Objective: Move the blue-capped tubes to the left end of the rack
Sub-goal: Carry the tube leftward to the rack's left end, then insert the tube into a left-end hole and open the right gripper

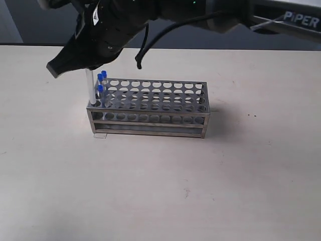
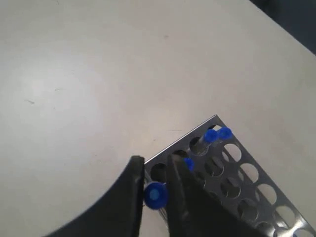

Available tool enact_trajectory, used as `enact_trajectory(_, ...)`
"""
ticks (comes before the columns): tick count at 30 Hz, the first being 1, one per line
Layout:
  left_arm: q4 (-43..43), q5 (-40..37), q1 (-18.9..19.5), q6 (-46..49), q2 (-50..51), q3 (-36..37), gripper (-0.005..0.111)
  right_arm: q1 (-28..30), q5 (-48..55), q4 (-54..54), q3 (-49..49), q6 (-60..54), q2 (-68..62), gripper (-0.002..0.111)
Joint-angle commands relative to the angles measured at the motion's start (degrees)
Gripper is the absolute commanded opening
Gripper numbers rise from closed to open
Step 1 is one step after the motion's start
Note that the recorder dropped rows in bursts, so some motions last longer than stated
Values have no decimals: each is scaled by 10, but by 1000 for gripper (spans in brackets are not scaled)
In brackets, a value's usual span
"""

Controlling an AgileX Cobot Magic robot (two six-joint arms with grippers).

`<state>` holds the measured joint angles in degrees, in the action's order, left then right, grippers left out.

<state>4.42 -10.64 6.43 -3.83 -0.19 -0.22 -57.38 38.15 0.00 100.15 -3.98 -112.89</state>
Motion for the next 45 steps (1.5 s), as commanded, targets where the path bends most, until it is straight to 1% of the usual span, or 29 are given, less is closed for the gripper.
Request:
enact_trajectory(1, -3, 3, -3, -1, 2, 2, 0, 1, -1, -23, 7, -5, -21, -1)
enact_trajectory(5, -3, 3, -3, -1, 2, 2, 0, 1, -27, -24, 7, -5, -29, -1)
enact_trajectory(12, -3, 3, -3, -1, 2, 2, 0, 1, -42, -23, 7, -5, -29, -1)
enact_trajectory(20, -3, 3, -3, -1, 2, 2, 0, 1, -44, -31, 7, -5, -37, -1)
enact_trajectory(23, -3, 3, -3, -1, 2, 2, 0, 1, -44, -46, 7, -5, -55, -1)
enact_trajectory(40, -3, 3, -3, -1, 2, 2, 0, 1, -37, -44, 7, -3, -122, -1)
enact_trajectory(42, -3, 3, -3, -1, 2, 2, 0, 1, -19, -44, 7, -3, -123, 3)
enact_trajectory(43, -3, 3, -3, -1, 2, 2, 0, 1, -12, -44, 7, -3, -123, 8)
enact_trajectory(45, -3, 3, -3, -1, 2, 2, 0, 1, 0, -44, 7, -2, -120, 22)
